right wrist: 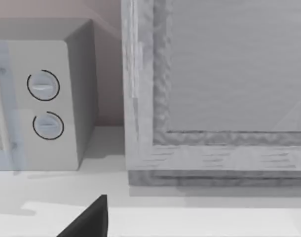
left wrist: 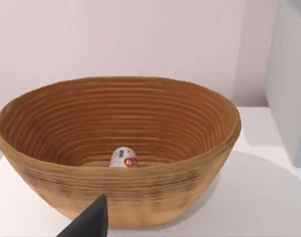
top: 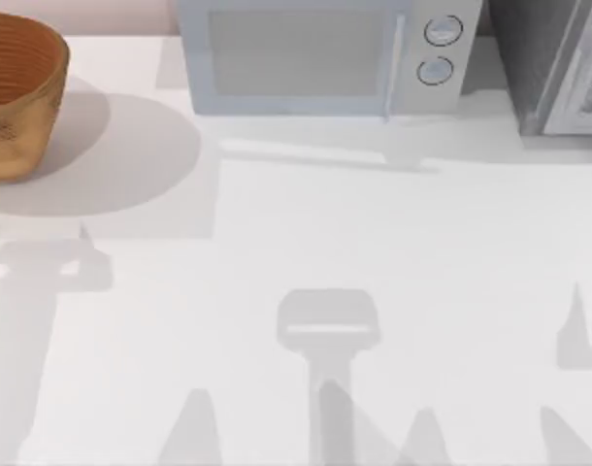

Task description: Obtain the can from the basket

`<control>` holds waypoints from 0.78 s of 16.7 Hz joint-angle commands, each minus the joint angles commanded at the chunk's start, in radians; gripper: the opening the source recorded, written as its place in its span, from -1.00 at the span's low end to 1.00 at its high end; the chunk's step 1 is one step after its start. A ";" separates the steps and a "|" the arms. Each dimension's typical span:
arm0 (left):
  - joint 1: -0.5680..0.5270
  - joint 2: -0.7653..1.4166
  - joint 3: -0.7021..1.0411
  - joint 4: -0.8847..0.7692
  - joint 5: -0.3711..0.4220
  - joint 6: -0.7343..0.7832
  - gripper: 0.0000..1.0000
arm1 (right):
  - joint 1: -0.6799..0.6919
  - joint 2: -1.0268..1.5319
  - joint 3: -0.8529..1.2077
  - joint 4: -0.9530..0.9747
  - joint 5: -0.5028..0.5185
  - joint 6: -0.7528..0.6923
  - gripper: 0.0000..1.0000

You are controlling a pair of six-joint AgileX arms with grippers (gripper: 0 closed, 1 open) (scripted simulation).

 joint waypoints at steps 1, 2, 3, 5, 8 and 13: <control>0.004 0.098 0.080 -0.050 0.005 0.006 1.00 | 0.000 0.000 0.000 0.000 0.000 0.000 1.00; 0.008 0.202 0.163 -0.106 0.011 0.012 1.00 | 0.000 0.000 0.000 0.000 0.000 0.000 1.00; 0.013 0.310 0.247 -0.166 0.017 0.018 1.00 | 0.000 0.000 0.000 0.000 0.000 0.000 1.00; 0.022 0.535 0.422 -0.293 0.029 0.031 1.00 | 0.000 0.000 0.000 0.000 0.000 0.000 1.00; 0.038 0.876 0.695 -0.493 0.048 0.053 1.00 | 0.000 0.000 0.000 0.000 0.000 0.000 1.00; 0.070 1.391 1.166 -0.793 0.074 0.094 1.00 | 0.000 0.000 0.000 0.000 0.000 0.000 1.00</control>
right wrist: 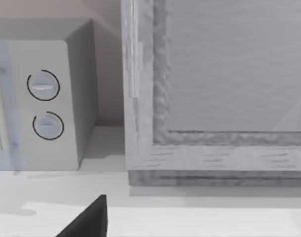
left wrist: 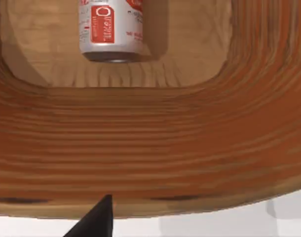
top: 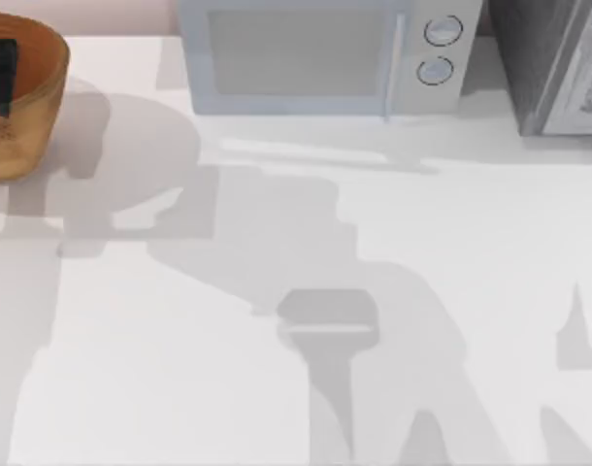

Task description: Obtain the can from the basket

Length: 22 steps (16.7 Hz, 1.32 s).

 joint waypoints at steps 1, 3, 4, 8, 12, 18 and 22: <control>0.007 0.089 0.092 -0.049 0.004 0.009 1.00 | 0.000 0.000 0.000 0.000 0.000 0.000 1.00; 0.022 0.245 0.267 -0.133 0.010 0.027 1.00 | 0.000 0.000 0.000 0.000 0.000 0.000 1.00; 0.029 0.312 0.348 -0.167 0.012 0.035 1.00 | 0.000 0.000 0.000 0.000 0.000 0.000 1.00; 0.056 0.513 0.615 -0.255 0.017 0.064 1.00 | 0.000 0.000 0.000 0.000 0.000 0.000 1.00; 0.071 0.597 0.742 -0.281 0.018 0.080 1.00 | 0.000 0.000 0.000 0.000 0.000 0.000 1.00; 0.067 0.597 0.741 -0.279 0.018 0.079 1.00 | 0.000 0.000 0.000 0.000 0.000 0.000 1.00; 0.064 0.631 0.671 -0.169 0.017 0.073 1.00 | 0.000 0.000 0.000 0.000 0.000 0.000 1.00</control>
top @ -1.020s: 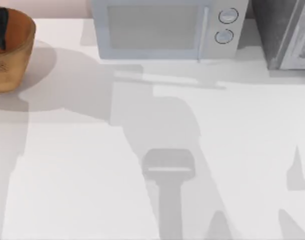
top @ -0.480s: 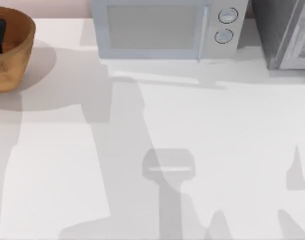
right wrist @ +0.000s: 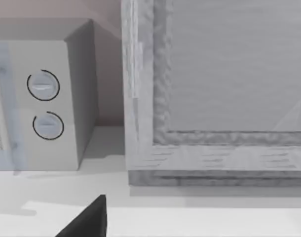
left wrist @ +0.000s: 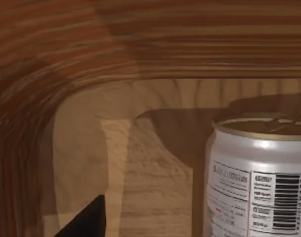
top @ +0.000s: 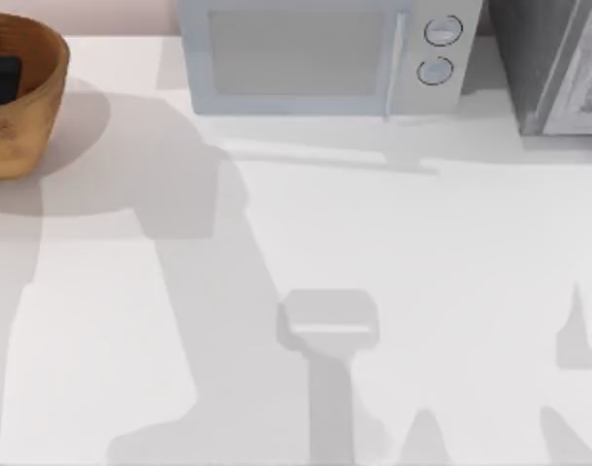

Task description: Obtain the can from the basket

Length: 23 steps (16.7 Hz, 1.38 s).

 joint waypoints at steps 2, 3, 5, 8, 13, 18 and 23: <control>-0.002 0.020 -0.037 0.056 0.000 -0.002 1.00 | 0.000 0.000 0.000 0.000 0.000 0.000 1.00; -0.003 0.026 -0.047 0.068 0.000 -0.002 1.00 | 0.000 0.000 0.000 0.000 0.000 0.000 1.00; -0.003 0.027 -0.048 0.070 0.000 -0.003 1.00 | 0.000 0.000 0.000 0.000 0.000 0.000 1.00; -0.003 0.027 -0.048 0.070 0.000 -0.003 0.85 | 0.000 0.000 0.000 0.000 0.000 0.000 1.00; -0.003 0.027 -0.048 0.070 0.000 -0.003 0.10 | 0.000 0.000 0.000 0.000 0.000 0.000 1.00; -0.003 0.027 -0.048 0.070 0.000 -0.003 -0.66 | 0.000 0.000 0.000 0.000 0.000 0.000 1.00; -0.003 0.027 -0.048 0.070 0.000 -0.003 -1.00 | 0.000 0.000 0.000 0.000 0.000 0.000 1.00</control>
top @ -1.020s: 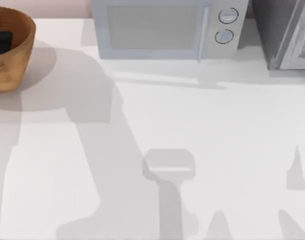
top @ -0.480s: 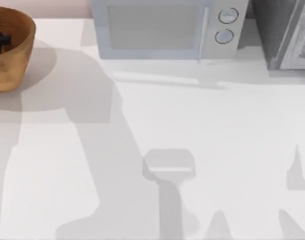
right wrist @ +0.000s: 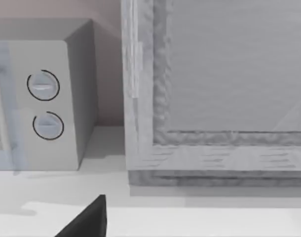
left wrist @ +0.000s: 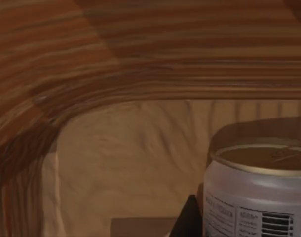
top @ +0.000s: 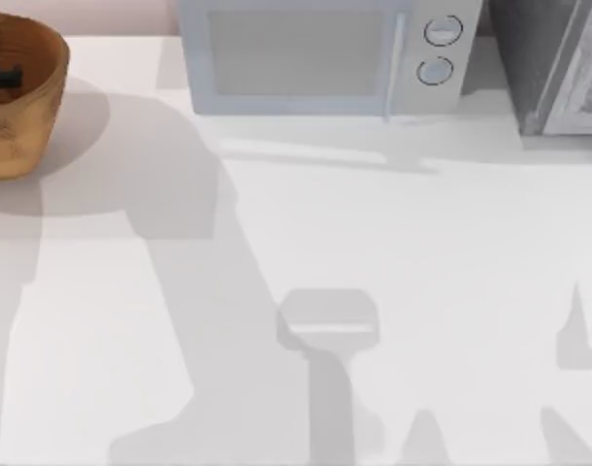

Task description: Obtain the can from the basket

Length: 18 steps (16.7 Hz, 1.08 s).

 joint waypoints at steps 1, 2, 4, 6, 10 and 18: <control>0.000 0.000 0.000 0.000 0.000 0.000 -1.00 | 0.000 0.000 0.000 0.000 0.000 0.000 1.00; 0.000 0.000 0.000 0.000 0.000 0.000 -1.00 | 0.000 0.000 0.000 0.000 0.000 0.000 1.00; 0.000 0.000 0.000 0.000 0.000 0.000 -1.00 | 0.000 0.000 0.000 0.000 0.000 0.000 1.00; 0.004 -0.037 0.003 -0.003 -0.007 -0.001 -1.00 | 0.000 0.000 0.000 0.000 0.000 0.000 1.00; -0.019 -0.092 -0.039 0.053 -0.035 -0.009 -1.00 | 0.000 0.000 0.000 0.000 0.000 0.000 1.00; -0.148 -0.661 -0.540 0.257 -0.192 -0.026 -1.00 | 0.000 0.000 0.000 0.000 0.000 0.000 1.00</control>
